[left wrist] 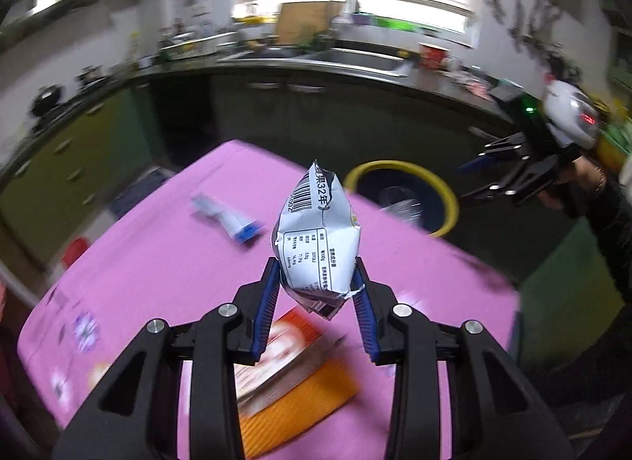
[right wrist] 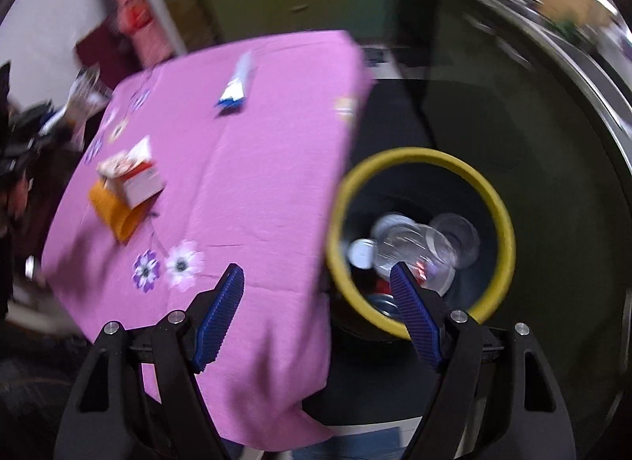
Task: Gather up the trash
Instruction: 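Carry the snack bag over the yellow bin and open the left gripper, then grasp the red-and-white milk carton with the right gripper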
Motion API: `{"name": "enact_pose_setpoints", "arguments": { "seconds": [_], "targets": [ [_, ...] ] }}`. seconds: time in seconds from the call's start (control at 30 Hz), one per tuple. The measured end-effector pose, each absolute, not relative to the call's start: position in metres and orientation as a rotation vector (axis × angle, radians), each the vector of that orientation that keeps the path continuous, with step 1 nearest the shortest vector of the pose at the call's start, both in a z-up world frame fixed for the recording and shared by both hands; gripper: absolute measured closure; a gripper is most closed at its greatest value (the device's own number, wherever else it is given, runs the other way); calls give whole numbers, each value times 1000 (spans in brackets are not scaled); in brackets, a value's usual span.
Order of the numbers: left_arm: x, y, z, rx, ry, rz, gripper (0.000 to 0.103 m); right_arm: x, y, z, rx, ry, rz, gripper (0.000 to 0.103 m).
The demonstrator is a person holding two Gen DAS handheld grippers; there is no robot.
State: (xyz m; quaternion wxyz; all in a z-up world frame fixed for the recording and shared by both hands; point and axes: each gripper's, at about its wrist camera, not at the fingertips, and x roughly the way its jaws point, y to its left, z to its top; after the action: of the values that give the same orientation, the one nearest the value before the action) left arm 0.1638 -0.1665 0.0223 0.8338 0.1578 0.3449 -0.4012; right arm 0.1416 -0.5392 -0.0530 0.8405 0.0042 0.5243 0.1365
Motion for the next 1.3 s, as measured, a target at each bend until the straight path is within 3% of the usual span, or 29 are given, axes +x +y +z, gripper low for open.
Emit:
{"name": "enact_pose_setpoints", "arguments": {
  "seconds": [0.33, 0.7, 0.8, 0.83, 0.87, 1.1, 1.3],
  "targets": [
    [187, -325, 5, 372, 783, -1039, 68, 94, -621, -52, 213, 1038, 172, 27],
    [255, -454, -70, 379, 1009, -1016, 67, 47, -651, -64, 309, 1021, 139, 27],
    [264, -474, -88, 414, 1049, -999, 61, 43, -656, -64, 321, 1019, 127, 26],
    [266, -480, -93, 424, 1054, -989, 54, 43, -656, -63, 323, 1020, 125, 26],
    [267, -480, -94, 428, 1051, -980, 47, 43, -657, -62, 322, 1021, 124, 26],
    [251, -425, -57, 327, 951, -990, 35, 48, -645, -54, 290, 1031, 134, 25],
    [210, -287, 1, 203, 713, -931, 18, 69, -609, -49, 224, 1041, 218, 25]
  ]
}}
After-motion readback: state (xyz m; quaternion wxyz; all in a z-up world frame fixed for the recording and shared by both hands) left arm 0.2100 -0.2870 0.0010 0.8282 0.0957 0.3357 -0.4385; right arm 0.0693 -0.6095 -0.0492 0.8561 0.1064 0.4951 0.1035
